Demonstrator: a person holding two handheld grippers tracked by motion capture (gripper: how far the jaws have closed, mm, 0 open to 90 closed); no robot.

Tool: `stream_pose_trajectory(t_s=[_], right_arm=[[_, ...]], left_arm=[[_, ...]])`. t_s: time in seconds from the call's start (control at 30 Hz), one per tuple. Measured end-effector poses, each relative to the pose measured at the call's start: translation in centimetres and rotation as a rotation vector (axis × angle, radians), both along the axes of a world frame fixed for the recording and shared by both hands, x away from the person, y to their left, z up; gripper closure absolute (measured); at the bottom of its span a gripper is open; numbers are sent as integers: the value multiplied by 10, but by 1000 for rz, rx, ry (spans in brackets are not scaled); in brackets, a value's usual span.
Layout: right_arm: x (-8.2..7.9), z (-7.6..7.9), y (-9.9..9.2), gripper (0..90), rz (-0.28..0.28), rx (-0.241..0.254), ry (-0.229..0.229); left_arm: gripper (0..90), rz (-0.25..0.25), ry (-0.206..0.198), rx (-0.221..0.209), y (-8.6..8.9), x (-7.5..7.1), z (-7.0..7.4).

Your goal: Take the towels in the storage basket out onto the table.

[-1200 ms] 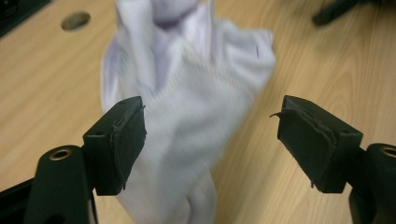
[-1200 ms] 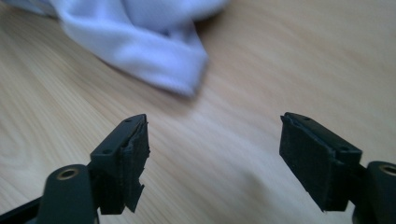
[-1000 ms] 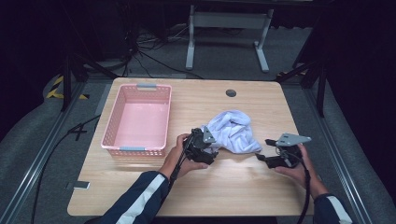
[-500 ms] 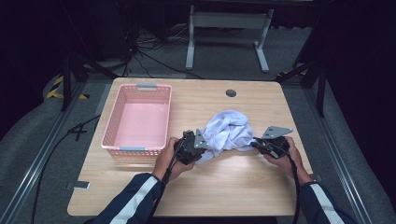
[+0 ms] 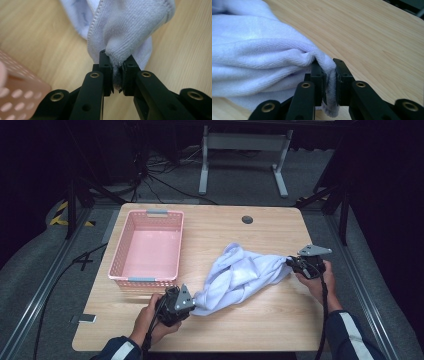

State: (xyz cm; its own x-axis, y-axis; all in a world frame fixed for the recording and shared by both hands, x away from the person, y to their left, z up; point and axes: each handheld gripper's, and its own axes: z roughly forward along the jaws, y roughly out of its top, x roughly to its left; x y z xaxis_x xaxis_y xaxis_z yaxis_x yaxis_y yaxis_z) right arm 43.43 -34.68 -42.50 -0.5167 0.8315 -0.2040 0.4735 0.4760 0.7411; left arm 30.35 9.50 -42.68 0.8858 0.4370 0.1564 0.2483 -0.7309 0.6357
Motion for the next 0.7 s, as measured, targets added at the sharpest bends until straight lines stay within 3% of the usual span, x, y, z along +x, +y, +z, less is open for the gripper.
stream_pose_trajectory(t_s=[0.07, 0.1, 0.17, 0.2, 0.27, 0.33, 0.4, 0.47, 0.53, 0.6, 0.63, 0.67, 0.7], right_arm=[[3, -3, -4, 777, -17, -6, 18], [4, -4, -6, 748, -32, 3, 25], [5, -6, -6, 637, -57, -12, 32], [5, -6, -6, 579, -60, -1, 32], [3, -4, -7, 520, -44, 34, 29], [-2, 1, -7, 479, -27, 50, 15], [-10, 7, -4, 470, -3, 46, -18], [-19, 16, 3, 470, 42, 75, -48], [-32, 26, 16, 460, 122, 108, -69], [-41, 31, 32, 436, 185, 89, -86], [-41, 31, 32, 436, 185, 89, -86], [-46, 30, 53, 407, 291, 118, -56], [-47, 28, 60, 392, 310, 110, -51]], left_arm=[[816, -1, 22, 22, 0, -4, -7], [812, 9, 47, 12, 0, -4, -10], [714, 19, 51, 1, -1, -2, -12], [616, 18, 51, -5, -1, -2, -11], [469, 31, 29, -46, -3, -4, -8], [390, 1, 4, -105, -4, -6, -2], [350, 1, -14, -125, -7, -7, 2], [340, 7, 1, -120, -11, -4, 0], [375, -16, 8, -102, -16, 0, -4], [402, -30, 18, -89, -21, 1, -8], [423, -30, 18, -89, -21, 1, -8], [458, -56, 27, -62, -25, 2, -12], [453, -50, 30, -65, -27, 3, -14]])
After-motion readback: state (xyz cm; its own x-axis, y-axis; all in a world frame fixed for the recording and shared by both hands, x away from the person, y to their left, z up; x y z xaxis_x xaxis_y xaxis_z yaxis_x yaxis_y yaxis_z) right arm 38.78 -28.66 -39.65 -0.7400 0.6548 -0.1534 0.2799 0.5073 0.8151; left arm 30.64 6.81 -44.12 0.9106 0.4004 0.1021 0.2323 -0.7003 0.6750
